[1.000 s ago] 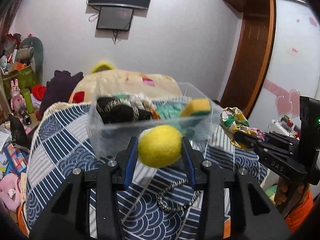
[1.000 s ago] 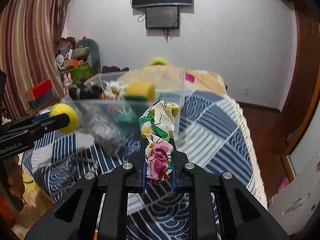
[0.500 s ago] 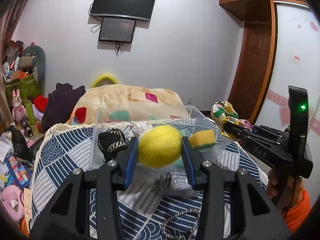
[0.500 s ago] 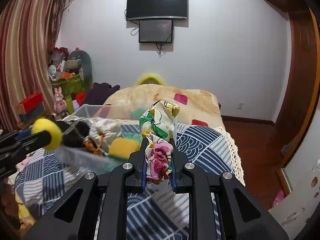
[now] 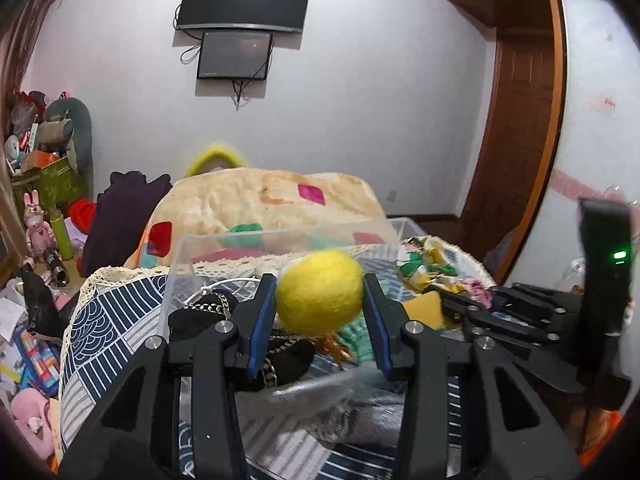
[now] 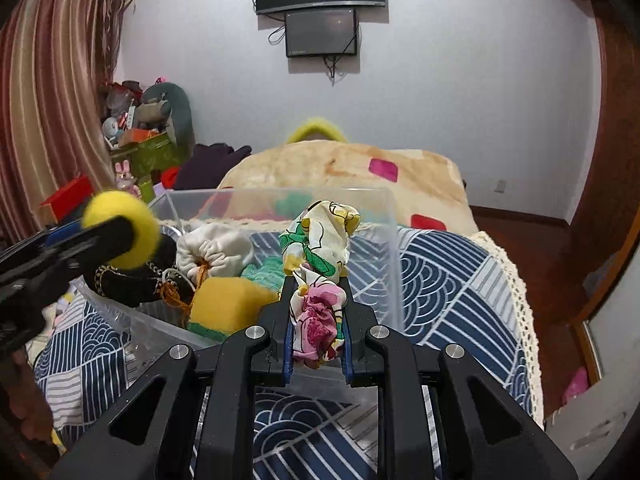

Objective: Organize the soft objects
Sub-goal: 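Drop the floral cloth into the box with the right tool while the left tool drops the ball in, then grasp the bagged silver scrubber with the right tool while the left tool grasps the beaded bracelet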

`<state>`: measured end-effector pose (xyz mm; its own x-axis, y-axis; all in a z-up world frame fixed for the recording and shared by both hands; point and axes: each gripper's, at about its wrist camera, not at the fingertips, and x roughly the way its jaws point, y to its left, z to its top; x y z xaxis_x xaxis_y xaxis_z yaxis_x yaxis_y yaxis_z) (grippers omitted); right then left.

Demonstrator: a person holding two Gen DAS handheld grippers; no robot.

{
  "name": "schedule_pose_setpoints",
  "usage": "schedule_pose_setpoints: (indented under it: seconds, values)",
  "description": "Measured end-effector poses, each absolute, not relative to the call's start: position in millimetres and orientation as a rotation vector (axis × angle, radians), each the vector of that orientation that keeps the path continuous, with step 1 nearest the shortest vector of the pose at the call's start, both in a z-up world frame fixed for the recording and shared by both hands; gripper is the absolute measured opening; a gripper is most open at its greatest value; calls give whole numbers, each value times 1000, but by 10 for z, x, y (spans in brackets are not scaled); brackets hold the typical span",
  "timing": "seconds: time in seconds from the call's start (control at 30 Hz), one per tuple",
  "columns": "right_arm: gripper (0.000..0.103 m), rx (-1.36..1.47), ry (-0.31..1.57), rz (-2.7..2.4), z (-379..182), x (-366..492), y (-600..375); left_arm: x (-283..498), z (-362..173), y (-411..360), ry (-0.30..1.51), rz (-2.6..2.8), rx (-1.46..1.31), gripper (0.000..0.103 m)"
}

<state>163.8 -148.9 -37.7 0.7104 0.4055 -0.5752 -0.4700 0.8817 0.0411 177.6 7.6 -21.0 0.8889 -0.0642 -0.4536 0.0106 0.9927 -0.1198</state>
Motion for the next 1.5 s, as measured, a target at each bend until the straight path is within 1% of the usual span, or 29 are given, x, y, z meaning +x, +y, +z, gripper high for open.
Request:
schedule_pose_setpoints:
  seconds: [0.13,0.2,0.33,0.43,0.47,0.53,0.57,0.6,0.63,0.7,0.73,0.8,0.9,0.97,1.13,1.2,1.27,1.33,1.5]
  values:
    - [16,-126,622,488,-398,1663,-1438,1903,-312,76,512,-26,-109,42]
    - [19,-129,627,488,-399,1661,-1435,1933,-350,72,521,-22,-101,42]
    - [19,-136,629,483,-394,1670,-1434,1970,-384,82,539,-34,-116,42]
    - [20,-135,630,481,-384,1652,-1460,1982,-394,74,551,-32,-104,46]
    - [22,-135,631,481,-385,1656,-1464,1981,-395,68,555,-33,-100,48]
    - [26,-127,634,481,-376,1656,-1482,1979,-400,61,564,-33,-93,54]
    - [29,-123,636,481,-374,1656,-1494,1969,-398,52,564,-32,-90,58]
    - [34,-119,636,482,-370,1649,-1507,1958,-396,45,561,-31,-89,60]
    - [35,-115,634,480,-359,1638,-1523,1949,-396,43,560,-30,-87,60]
    - [47,-117,625,473,-343,1618,-1546,1929,-391,29,560,-32,-82,63]
    - [49,-119,614,467,-326,1599,-1551,1915,-386,23,558,-34,-81,63]
    - [55,-124,602,466,-302,1563,-1559,1884,-367,14,555,-38,-82,64]
    - [62,-129,574,460,-240,1496,-1576,1830,-320,28,551,-50,-97,64]
    - [63,-132,557,458,-194,1466,-1590,1783,-277,34,543,-60,-106,64]
    - [64,-134,519,459,-76,1378,-1615,1635,-108,83,509,-86,-147,69]
    - [71,-128,506,467,-38,1339,-1633,1554,-40,103,491,-87,-148,70]
    - [75,-122,481,470,9,1282,-1662,1469,9,117,474,-85,-144,72]
    - [75,-120,461,474,51,1225,-1679,1368,44,122,456,-79,-135,76]
    - [76,-120,455,497,44,1127,-1704,1172,-21,126,462,-81,-119,80]
